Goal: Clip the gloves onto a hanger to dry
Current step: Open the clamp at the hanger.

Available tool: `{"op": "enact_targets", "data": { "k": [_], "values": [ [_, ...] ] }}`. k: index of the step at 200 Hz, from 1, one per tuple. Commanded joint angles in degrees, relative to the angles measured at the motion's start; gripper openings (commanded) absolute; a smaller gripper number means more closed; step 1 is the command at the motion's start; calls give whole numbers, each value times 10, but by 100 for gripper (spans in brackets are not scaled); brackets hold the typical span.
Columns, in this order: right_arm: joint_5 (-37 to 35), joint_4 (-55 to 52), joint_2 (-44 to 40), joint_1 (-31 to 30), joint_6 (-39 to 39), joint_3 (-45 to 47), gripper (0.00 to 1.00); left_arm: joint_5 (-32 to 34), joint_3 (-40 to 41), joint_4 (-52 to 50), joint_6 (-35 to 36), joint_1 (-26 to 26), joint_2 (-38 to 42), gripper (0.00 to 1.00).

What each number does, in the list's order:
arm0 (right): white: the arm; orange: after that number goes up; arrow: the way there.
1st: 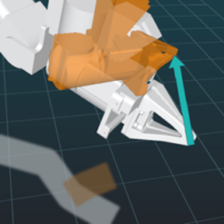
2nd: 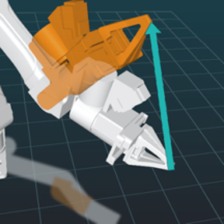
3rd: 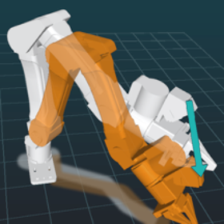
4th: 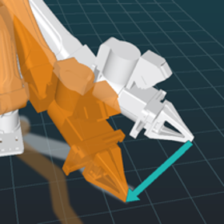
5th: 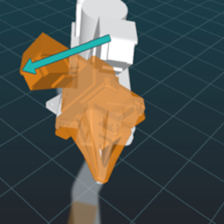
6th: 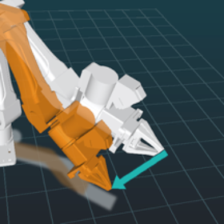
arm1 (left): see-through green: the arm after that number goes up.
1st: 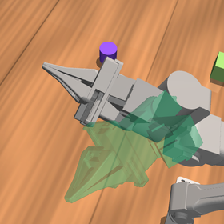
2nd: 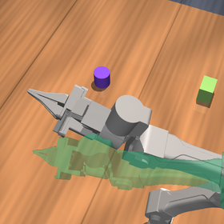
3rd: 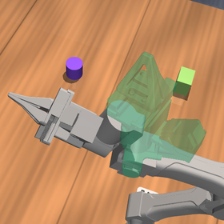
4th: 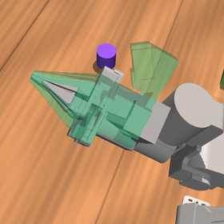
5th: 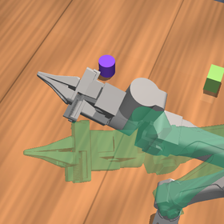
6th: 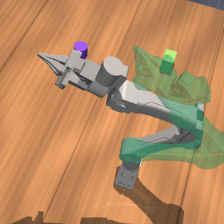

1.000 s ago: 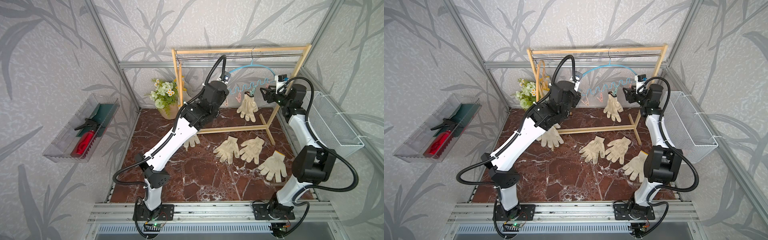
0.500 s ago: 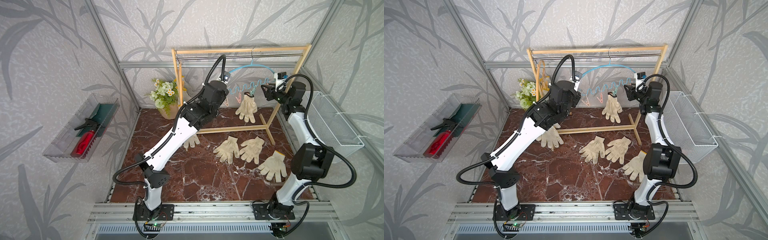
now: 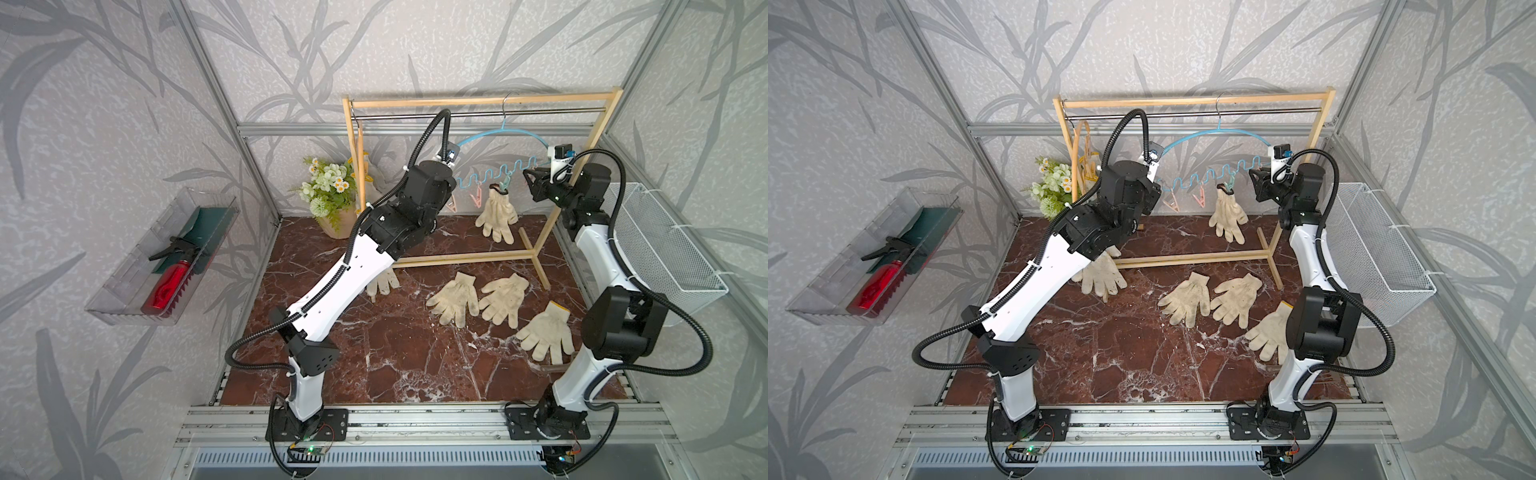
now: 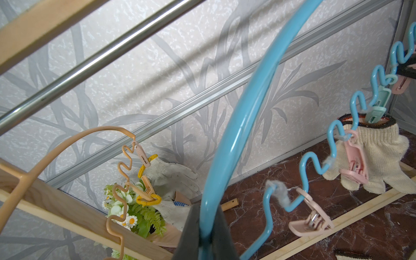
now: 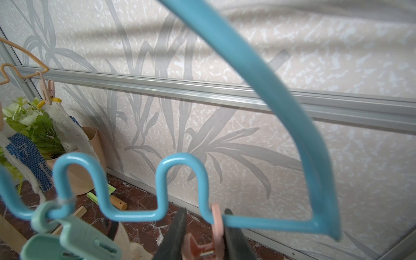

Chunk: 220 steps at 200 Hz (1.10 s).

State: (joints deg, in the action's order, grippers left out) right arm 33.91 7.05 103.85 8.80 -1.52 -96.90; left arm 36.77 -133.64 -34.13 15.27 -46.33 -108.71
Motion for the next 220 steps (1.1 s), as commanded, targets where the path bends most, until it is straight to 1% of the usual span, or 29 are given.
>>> {"op": "enact_targets", "data": {
  "k": [1,6,13,37,60,77,114,145,158,188,208,220],
  "values": [
    [7,9,-2,-5,3,-5,19,-24,11,-28,-16,3,21,26],
    [7,8,-2,-5,2,-4,19,-32,16,-28,-20,3,27,34],
    [7,9,-2,-4,3,-3,19,-45,25,-26,-28,3,37,38],
    [6,11,-3,-5,6,1,19,-89,61,-16,-62,3,75,41],
    [5,13,-4,-6,9,4,18,-134,102,-13,-96,3,113,51],
    [3,15,-6,-6,10,8,18,-171,154,-2,-124,2,149,55],
    [0,20,-9,-5,13,15,19,-207,301,42,-160,-9,233,56],
    [1,23,-8,-5,18,15,19,-239,410,43,-205,-26,261,52],
    [1,24,-9,-5,19,15,19,-241,462,53,-230,-38,264,49],
    [0,27,-12,-5,20,18,19,-279,541,81,-293,-55,234,44],
    [2,29,-14,-5,23,19,19,-298,555,97,-316,-60,184,43],
    [1,31,-13,-6,25,21,19,-304,543,98,-323,-61,142,43]
  ]
}}
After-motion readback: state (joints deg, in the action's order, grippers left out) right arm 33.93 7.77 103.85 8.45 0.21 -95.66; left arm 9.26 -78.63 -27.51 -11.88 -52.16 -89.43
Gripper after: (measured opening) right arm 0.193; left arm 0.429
